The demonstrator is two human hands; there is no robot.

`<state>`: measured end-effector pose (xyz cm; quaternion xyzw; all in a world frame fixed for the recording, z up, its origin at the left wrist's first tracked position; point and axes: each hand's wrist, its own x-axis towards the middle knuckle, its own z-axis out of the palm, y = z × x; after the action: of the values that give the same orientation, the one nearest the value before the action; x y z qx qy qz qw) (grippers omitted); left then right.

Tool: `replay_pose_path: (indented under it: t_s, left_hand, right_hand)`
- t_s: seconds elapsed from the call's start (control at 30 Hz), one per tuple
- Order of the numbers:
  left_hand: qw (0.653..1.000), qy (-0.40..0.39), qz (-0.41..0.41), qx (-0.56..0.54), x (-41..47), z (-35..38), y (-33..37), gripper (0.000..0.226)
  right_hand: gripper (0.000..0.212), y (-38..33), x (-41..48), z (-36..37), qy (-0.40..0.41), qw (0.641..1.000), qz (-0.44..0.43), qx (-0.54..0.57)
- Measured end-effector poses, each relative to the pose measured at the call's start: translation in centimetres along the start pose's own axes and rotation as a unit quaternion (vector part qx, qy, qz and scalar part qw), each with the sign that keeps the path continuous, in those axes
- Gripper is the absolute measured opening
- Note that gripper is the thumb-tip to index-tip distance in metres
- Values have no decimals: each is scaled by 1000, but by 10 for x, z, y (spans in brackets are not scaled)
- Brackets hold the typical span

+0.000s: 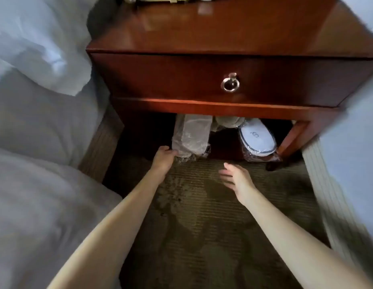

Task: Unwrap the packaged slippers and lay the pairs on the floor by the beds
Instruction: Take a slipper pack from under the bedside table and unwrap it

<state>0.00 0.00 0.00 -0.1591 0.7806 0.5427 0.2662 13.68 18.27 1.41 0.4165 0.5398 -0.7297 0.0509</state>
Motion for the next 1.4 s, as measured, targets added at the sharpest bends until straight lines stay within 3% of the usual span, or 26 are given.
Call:
replay_pose_path:
  t_s: [0.1, 0.37, 0.47, 0.6, 0.9, 1.0, 1.17, 1.27, 1.4]
  left_hand:
    - [999, 14, 1, -41, 25, 20, 8, 56]
    - [987, 51, 12, -149, 55, 47, 14, 30]
    - [977, 46, 46, -204, 43, 44, 11, 7]
    - [967, 66, 107, -222, 17, 28, 7, 22]
    - [935, 22, 172, -308, -49, -3, -48, 32]
    - [934, -1, 205, -293, -66, -10, -74, 31]
    - [942, -52, 227, -242, -81, -19, -86, 26]
    - [956, -64, 202, -203, -81, -19, -85, 22]
    - [984, -34, 160, -71, -85, -9, -96, 23]
  right_hand:
    - [15, 10, 23, -3, 9, 1000, -4, 23]
    - [27, 31, 41, -8, 5, 999, 23, 41]
    - [28, 32, 41, -5, -4, 998, 23, 54]
    - [31, 27, 42, 4, -28, 997, 11, 75]
    - [50, 23, 32, 27, -128, 985, -2, 115]
    - [47, 26, 20, 29, -178, 974, -20, 139]
    - [65, 28, 1, 20, -206, 948, -81, 228]
    - [55, 35, -7, 10, -182, 947, -98, 246]
    - [56, 59, -14, -7, -120, 955, -110, 249]
